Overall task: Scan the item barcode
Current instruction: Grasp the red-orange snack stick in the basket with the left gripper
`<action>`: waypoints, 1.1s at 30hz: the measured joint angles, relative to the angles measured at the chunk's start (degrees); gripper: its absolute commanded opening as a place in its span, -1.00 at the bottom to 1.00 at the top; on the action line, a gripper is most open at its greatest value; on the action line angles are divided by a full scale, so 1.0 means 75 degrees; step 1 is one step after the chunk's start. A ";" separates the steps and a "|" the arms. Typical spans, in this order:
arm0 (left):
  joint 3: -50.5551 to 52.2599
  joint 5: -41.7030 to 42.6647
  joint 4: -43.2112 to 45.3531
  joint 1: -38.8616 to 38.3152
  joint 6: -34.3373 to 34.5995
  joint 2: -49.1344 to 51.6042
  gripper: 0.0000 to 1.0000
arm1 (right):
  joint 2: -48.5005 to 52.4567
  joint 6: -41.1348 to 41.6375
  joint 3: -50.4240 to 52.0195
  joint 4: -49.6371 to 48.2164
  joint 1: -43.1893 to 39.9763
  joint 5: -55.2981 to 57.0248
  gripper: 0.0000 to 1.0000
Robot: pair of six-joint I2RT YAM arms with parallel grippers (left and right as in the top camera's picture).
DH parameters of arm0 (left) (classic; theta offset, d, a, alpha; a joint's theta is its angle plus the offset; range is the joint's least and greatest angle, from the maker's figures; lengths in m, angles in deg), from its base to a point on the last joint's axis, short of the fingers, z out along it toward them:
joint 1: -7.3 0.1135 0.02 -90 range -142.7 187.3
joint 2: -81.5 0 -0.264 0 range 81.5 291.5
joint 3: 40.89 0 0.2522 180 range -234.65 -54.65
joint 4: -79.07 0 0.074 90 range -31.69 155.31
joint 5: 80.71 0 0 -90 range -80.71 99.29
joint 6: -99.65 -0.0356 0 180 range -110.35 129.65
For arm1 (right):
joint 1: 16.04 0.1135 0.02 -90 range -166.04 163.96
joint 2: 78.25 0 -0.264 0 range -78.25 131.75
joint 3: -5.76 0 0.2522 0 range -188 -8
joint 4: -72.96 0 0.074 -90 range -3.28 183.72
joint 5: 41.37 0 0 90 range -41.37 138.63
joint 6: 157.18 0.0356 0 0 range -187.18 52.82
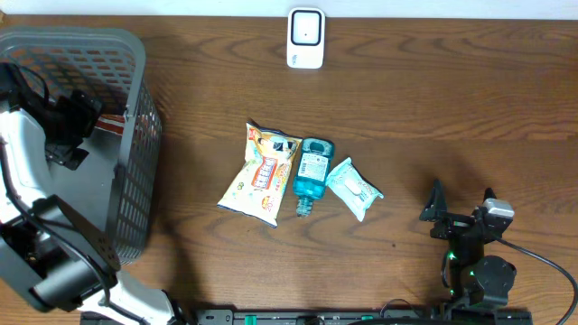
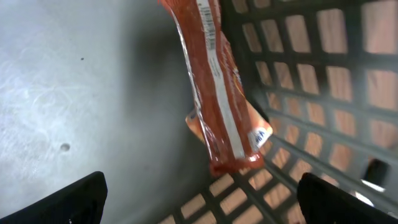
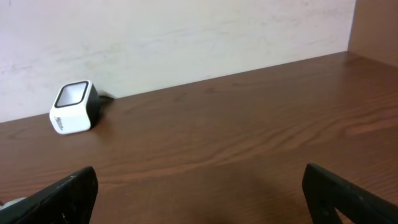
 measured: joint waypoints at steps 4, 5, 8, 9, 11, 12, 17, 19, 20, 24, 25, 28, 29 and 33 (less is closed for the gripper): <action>0.0000 0.0003 0.0213 -0.0015 0.0000 0.0376 0.96 | 0.0000 0.0000 0.0000 0.0000 0.0000 0.0000 0.99; 0.0000 0.0003 0.0280 -0.0020 0.0000 0.0472 0.96 | 0.0000 0.0000 0.0000 0.0000 0.0000 0.0000 0.99; 0.0000 0.0006 0.0443 -0.0029 0.0000 0.0807 0.96 | 0.0000 0.0000 0.0000 0.0000 0.0000 0.0000 0.98; 0.0000 0.0003 0.0481 -0.0032 0.0000 0.0918 0.96 | 0.0000 0.0000 0.0000 0.0000 0.0000 0.0000 0.99; 0.0000 0.0012 0.0513 -0.0035 0.0000 0.1163 0.96 | 0.0000 -0.0003 0.0000 0.0000 0.0000 0.0000 0.98; 0.0000 0.0009 0.0513 -0.0041 0.0000 0.1244 0.96 | 0.0000 -0.0003 0.0000 0.0000 0.0000 0.0000 0.99; 0.0000 0.0029 0.0612 -0.0125 0.0000 0.1711 0.96 | 0.0000 0.0000 0.0000 0.0000 0.0000 0.0000 0.98; 0.0000 0.0055 0.0673 -0.0166 0.0000 0.1772 1.00 | 0.0000 0.0000 0.0000 0.0000 0.0000 0.0000 0.99; 0.0000 0.0058 0.0699 -0.0184 0.0000 0.1769 0.75 | 0.0000 0.0000 0.0000 0.0000 0.0000 0.0000 0.98; 0.0000 0.0154 0.0903 -0.0347 0.0035 0.1798 -0.30 | 0.0000 0.0000 0.0000 0.0003 0.0000 0.0000 0.98; -0.0003 0.0204 0.0976 -0.0411 0.0050 0.1798 -0.58 | 0.0000 0.0000 0.0000 0.0000 0.0000 0.0000 0.98; -0.0076 0.0256 0.1017 -0.0568 0.0076 0.1798 -0.86 | 0.0000 -0.0003 0.0000 0.0000 0.0000 0.0000 0.99; -0.0085 0.0248 0.1011 -0.0574 0.0073 0.1786 -0.85 | 0.0000 -0.0003 0.0000 0.0000 0.0000 0.0000 0.99; -0.0087 0.0283 0.0997 -0.0533 0.0070 0.1784 -0.85 | 0.0000 0.0000 0.0000 0.0000 0.0000 0.0000 0.98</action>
